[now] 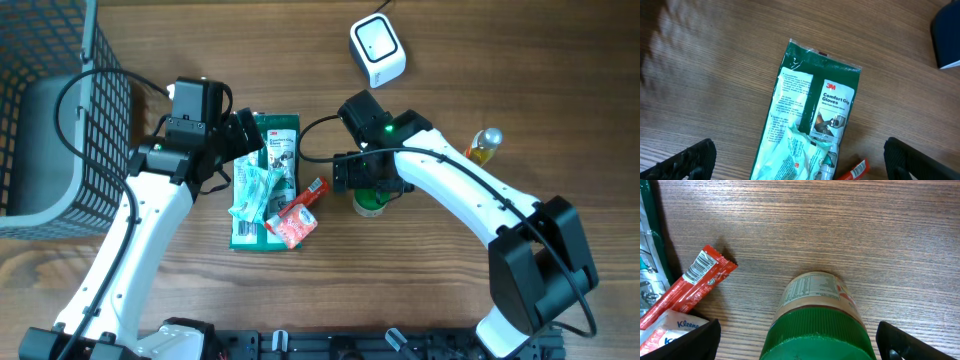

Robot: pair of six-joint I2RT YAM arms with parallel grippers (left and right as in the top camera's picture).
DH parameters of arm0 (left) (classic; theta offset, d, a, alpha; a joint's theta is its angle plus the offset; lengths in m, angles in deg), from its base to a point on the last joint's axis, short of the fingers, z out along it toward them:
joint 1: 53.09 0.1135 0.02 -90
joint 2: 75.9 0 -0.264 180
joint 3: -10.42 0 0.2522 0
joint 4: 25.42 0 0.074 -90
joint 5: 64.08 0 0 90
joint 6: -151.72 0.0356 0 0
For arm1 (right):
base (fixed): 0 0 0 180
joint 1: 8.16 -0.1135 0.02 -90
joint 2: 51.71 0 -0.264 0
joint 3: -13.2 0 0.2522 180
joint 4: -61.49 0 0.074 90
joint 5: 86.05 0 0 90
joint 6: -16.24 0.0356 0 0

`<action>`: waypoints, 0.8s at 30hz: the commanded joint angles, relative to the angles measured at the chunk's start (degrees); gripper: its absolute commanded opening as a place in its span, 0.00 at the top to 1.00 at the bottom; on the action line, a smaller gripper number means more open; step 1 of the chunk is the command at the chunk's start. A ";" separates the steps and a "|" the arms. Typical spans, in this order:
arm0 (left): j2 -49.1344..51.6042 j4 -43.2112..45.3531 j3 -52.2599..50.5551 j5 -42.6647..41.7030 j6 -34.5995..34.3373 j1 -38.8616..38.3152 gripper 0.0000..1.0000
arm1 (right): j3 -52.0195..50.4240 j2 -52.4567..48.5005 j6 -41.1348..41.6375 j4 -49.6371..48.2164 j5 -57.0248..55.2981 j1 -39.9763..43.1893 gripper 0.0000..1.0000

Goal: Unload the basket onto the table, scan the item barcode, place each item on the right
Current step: 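Lower the right gripper around the green-lidded jar and close it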

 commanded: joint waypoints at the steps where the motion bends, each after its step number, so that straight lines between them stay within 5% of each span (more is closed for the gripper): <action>1: -0.11 0.13 0.04 0.55 0.46 0.28 0.00 | 0.17 1.11 0.83 -0.02 -0.70 0.11 0.00; 24: -0.07 0.13 0.04 0.57 0.46 0.17 0.00 | -3.58 1.11 0.76 -3.61 -0.70 0.07 0.00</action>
